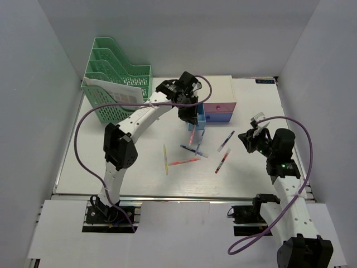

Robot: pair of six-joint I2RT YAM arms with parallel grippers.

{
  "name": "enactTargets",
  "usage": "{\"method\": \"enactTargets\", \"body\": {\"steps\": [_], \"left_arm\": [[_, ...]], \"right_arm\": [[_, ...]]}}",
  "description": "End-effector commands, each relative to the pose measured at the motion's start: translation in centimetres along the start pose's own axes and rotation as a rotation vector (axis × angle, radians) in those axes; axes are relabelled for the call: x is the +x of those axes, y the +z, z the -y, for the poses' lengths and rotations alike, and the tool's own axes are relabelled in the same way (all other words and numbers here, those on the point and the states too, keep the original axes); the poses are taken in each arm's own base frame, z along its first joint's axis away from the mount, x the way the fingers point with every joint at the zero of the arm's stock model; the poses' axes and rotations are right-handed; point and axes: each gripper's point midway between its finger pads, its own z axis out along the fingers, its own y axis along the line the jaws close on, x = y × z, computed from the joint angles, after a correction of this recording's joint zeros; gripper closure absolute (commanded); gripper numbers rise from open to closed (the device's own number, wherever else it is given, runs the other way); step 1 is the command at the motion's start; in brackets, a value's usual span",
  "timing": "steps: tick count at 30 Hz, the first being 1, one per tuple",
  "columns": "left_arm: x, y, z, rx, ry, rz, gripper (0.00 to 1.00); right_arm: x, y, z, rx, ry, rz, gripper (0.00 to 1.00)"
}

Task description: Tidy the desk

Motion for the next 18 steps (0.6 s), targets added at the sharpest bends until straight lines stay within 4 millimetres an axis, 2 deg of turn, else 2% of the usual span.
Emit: {"method": "enactTargets", "body": {"steps": [1,4,8,13,15,18], "left_arm": [[-0.9,-0.6,0.2,-0.004,-0.031,0.011,1.0],[-1.8,-0.2,0.3,-0.014,-0.045,0.038,1.0],[-3.0,-1.0,1.0,0.005,-0.071,0.089,1.0],[-4.8,-3.2,2.3,0.044,-0.091,0.181,1.0],[-5.8,-3.7,2.1,0.047,-0.1,0.224,1.0],[-7.6,-6.0,3.3,0.09,-0.093,0.318,1.0]], "right_arm": [[-1.2,-0.2,-0.4,-0.02,-0.023,0.046,0.92],[-1.6,-0.5,-0.6,-0.023,-0.031,0.058,0.92],[-1.9,-0.7,-0.8,-0.027,-0.039,0.07,0.92],[-2.1,-0.9,-1.0,-0.027,-0.048,0.081,0.91],[-2.2,-0.9,-0.9,-0.024,-0.051,0.083,0.91],[-2.1,-0.9,-1.0,-0.026,-0.05,0.082,0.91]]}}
